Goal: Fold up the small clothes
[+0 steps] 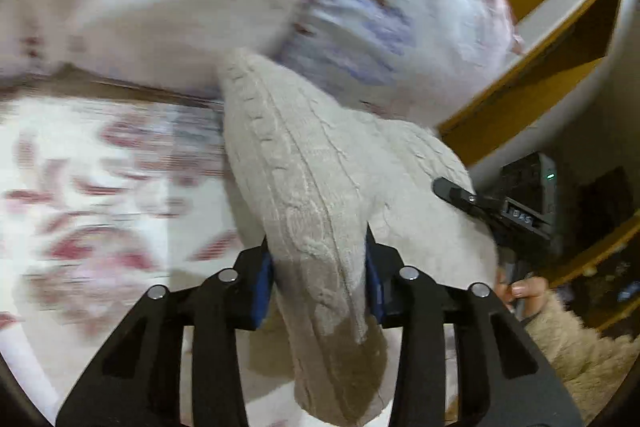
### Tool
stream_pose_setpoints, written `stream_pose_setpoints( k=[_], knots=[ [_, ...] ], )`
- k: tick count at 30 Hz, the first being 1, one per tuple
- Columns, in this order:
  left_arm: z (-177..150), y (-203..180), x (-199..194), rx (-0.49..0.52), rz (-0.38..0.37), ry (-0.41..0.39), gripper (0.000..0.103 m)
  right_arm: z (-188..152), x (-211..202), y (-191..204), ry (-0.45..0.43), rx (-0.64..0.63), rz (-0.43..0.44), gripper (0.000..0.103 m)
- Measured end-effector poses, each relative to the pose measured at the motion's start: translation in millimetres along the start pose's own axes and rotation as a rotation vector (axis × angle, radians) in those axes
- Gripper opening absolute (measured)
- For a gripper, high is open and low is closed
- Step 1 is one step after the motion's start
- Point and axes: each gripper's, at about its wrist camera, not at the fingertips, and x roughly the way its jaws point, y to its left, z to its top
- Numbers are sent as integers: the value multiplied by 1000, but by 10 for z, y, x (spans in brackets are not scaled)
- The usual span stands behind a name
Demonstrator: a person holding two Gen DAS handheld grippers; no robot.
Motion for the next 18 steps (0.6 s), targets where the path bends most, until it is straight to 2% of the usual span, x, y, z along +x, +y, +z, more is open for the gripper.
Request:
stream_pose_setpoints(
  k=[1,2,3,6,7,8,9,10,12,14,15,16,18],
  knots=[
    [3,48,57,10,78,3,45,-5,159,11,29,-10,-32,24],
    [0,93,136,22,174,11,52,-20,399,-2,68,-23,-117,27],
    [-16,177,230,23,242,34,66,-36,579,-18,98,-37,-216,43],
    [-63,147,134,-2,277,-31,73,-53,643,94,40,-51,-339,50],
    [-102,112,53,15,307,-53,77,-101,573,209,4,-98,-418,61],
    [-148,107,-58,39,346,-72,85,-143,512,288,-30,-138,-477,66],
    [-289,146,-247,66,387,-95,88,-217,389,353,-76,-178,-543,76],
    [-415,201,-412,85,406,-113,88,-287,260,378,-111,-198,-571,83],
    [-624,157,-576,95,421,-131,92,-512,6,403,-159,-195,-566,90],
    [-845,200,-704,79,423,-127,94,-775,-182,397,-185,-178,-557,92],
    [-966,171,-697,77,455,-117,100,-867,-187,426,-186,-179,-568,92],
    [-1072,119,-688,84,492,-118,101,-1035,-220,447,-180,-190,-588,92],
    [-1261,38,-658,126,510,-106,101,-1200,-228,486,-162,-213,-584,92]
  ],
)
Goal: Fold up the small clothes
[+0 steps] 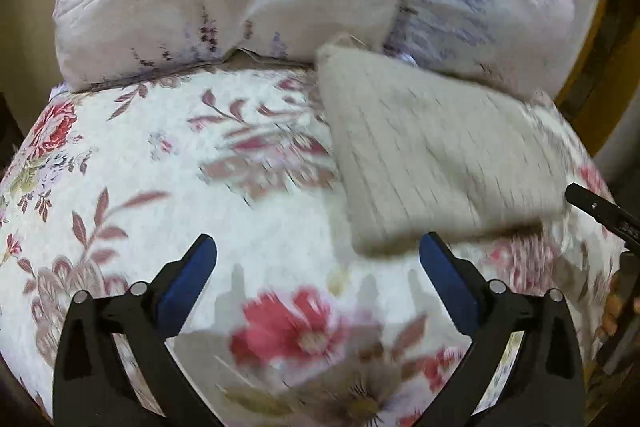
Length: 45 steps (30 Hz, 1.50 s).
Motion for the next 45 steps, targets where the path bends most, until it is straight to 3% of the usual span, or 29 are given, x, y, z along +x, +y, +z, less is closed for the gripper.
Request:
stream_pose_setpoints(
  k=[6,10,17,45],
  knots=[
    [-150,-253,167,105,40,47,101,-289,176,315,112,-92,15,92],
    [-163,-209,309,75,61,87,101,-243,378,477,145,-118,-10,94],
    [-207,-155,309,74,63,79,101,-326,415,622,137,-194,-91,102],
    [-199,-170,326,74,63,79,101,-347,407,593,135,-188,-93,102]
  ],
)
